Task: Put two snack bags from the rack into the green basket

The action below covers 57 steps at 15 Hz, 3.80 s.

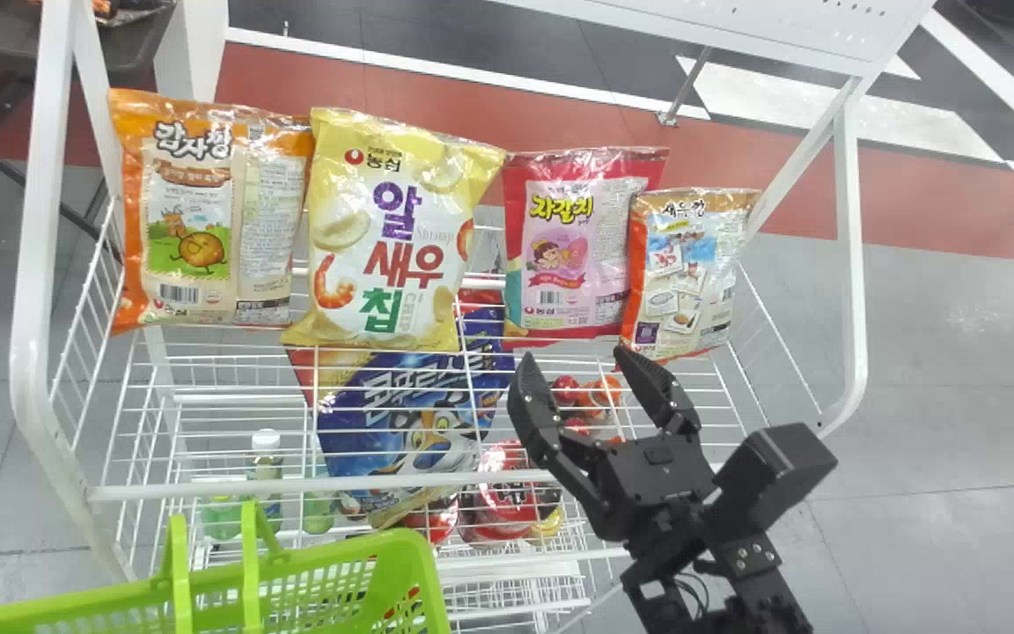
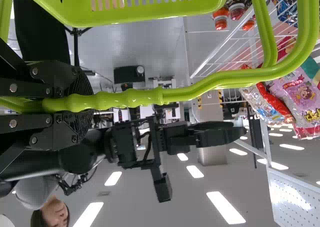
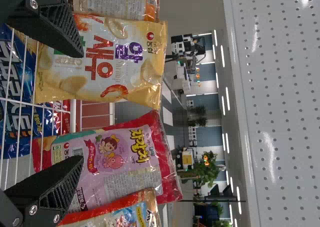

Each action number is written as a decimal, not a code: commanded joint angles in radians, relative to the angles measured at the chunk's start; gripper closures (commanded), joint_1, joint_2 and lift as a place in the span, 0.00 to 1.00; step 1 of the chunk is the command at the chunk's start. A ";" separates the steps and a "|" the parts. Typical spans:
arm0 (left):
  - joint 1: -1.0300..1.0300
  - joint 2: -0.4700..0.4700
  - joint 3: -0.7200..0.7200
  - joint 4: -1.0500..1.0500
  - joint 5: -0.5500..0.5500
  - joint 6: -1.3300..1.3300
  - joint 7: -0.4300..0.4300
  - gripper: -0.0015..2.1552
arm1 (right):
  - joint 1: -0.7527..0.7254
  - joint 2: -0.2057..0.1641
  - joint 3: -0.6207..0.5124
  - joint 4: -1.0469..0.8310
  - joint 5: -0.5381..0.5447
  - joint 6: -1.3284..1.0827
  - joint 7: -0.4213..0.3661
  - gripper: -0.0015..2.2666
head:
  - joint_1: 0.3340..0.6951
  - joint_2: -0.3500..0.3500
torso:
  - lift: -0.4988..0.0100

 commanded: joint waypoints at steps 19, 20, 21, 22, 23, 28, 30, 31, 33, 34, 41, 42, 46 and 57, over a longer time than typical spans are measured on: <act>-0.002 0.001 -0.051 0.017 -0.046 0.001 -0.005 0.64 | -0.591 -0.013 -0.340 0.514 0.044 0.273 0.107 0.04 | 1.00 0.00 | 0.97; -0.004 -0.001 -0.051 0.019 -0.049 0.001 -0.005 0.64 | -0.600 -0.013 -0.340 0.517 0.053 0.291 0.127 0.11 | 1.00 0.00 | 0.97; -0.009 -0.001 -0.052 0.022 -0.050 0.001 -0.003 0.64 | -0.600 -0.011 -0.335 0.510 0.057 0.294 0.147 0.35 | 1.00 0.00 | 0.97; -0.019 -0.001 -0.058 0.030 -0.050 0.001 0.002 0.64 | -0.592 -0.008 -0.318 0.499 0.056 0.291 0.141 0.71 | 1.00 0.00 | 0.97; -0.024 -0.001 -0.058 0.031 -0.050 0.001 0.003 0.64 | -0.588 -0.002 -0.318 0.485 0.060 0.294 0.134 0.89 | 1.00 0.00 | 0.97; -0.039 0.001 -0.058 0.040 -0.050 0.001 0.003 0.64 | -0.534 0.002 -0.312 0.432 0.077 0.212 0.071 0.99 | 1.00 0.00 | 0.97; -0.039 0.001 -0.058 0.040 -0.050 0.001 0.003 0.64 | -0.516 0.002 -0.312 0.409 0.077 0.193 0.038 0.99 | 1.00 0.00 | 0.97; -0.039 0.002 -0.058 0.040 -0.050 0.001 0.003 0.64 | -0.502 0.004 -0.317 0.401 0.076 0.181 0.023 0.99 | 1.00 0.00 | 0.97; -0.041 0.002 -0.058 0.040 -0.050 0.001 0.003 0.64 | -0.473 0.004 -0.324 0.382 0.057 0.141 -0.011 0.99 | 1.00 0.00 | 0.97; -0.041 0.002 -0.058 0.040 -0.050 0.001 0.003 0.64 | -0.445 0.004 -0.328 0.361 0.039 0.126 -0.023 0.99 | 1.00 0.00 | 0.97; -0.035 -0.002 -0.054 0.040 -0.047 0.001 0.003 0.64 | -0.146 0.002 -0.346 0.060 -0.188 0.024 -0.014 0.99 | 1.00 0.00 | 0.97; -0.032 -0.005 -0.049 0.039 -0.047 0.001 0.002 0.64 | -0.118 0.001 -0.334 0.020 -0.202 0.043 -0.005 0.99 | 1.00 0.00 | 0.97; -0.032 -0.010 -0.032 0.039 -0.046 0.001 0.000 0.64 | 0.043 0.002 -0.245 -0.118 -0.272 0.138 0.005 0.99 | 1.00 0.00 | 0.97; -0.045 -0.013 -0.015 0.050 -0.046 0.001 -0.006 0.64 | 0.162 -0.010 -0.090 -0.254 -0.334 0.788 0.117 0.99 | 1.00 0.00 | 0.97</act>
